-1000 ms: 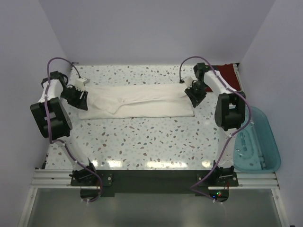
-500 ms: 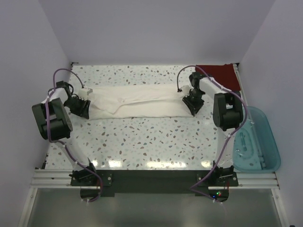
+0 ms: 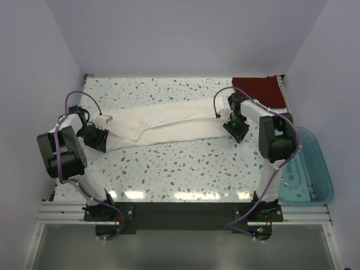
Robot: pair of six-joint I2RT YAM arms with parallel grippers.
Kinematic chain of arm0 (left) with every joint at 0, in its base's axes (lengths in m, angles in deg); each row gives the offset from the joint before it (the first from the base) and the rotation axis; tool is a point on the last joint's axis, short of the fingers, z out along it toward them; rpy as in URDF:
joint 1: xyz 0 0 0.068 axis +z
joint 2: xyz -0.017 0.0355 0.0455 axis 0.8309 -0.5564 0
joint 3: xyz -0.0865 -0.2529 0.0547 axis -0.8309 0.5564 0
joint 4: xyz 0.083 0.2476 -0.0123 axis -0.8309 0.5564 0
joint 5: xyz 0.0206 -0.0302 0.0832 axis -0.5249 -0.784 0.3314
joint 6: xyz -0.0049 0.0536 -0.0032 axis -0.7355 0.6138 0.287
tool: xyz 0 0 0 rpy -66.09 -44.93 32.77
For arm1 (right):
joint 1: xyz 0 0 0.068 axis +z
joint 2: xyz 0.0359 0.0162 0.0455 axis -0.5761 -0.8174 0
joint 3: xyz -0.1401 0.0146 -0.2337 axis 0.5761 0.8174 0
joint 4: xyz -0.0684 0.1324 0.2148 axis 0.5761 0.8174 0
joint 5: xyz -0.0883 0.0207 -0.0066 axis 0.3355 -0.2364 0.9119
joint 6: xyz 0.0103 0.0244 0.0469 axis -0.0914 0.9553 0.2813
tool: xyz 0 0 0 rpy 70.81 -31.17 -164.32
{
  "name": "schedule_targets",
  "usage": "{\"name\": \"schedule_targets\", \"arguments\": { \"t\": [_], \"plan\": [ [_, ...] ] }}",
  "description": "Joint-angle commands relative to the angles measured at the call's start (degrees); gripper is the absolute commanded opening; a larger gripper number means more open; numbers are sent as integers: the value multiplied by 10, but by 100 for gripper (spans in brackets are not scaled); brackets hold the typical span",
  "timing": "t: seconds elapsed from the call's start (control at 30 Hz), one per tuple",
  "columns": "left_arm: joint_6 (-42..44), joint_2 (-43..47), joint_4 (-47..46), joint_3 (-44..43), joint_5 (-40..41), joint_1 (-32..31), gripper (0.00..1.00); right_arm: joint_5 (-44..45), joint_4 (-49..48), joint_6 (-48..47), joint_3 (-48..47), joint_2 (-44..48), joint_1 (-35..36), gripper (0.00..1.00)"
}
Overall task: Fold and stack the t-shirts
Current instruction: Fold the tshirt
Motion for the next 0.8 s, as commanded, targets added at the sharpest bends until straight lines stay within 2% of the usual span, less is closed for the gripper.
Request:
{"name": "schedule_targets", "arguments": {
  "t": [0.0, 0.13, 0.27, 0.5, 0.77],
  "plan": [
    [10, 31, 51, -17, -7, 1, 50, -5, 45, -21, -15, 38, -8, 29],
    [0, 37, 70, -64, -77, 1, 56, -79, 62, -11, -76, 71, -3, 31],
    [-19, 25, 64, -82, -103, 0, 57, -119, 67, 6, -111, 45, 17, 31],
    [-57, -6, 14, -68, -94, -8, 56, -119, 4, 41, -117, -21, 46, 29],
    [-71, -44, -37, -32, -33, -10, 56, -63, -34, 37, -85, -75, 50, 27]
  ]
}}
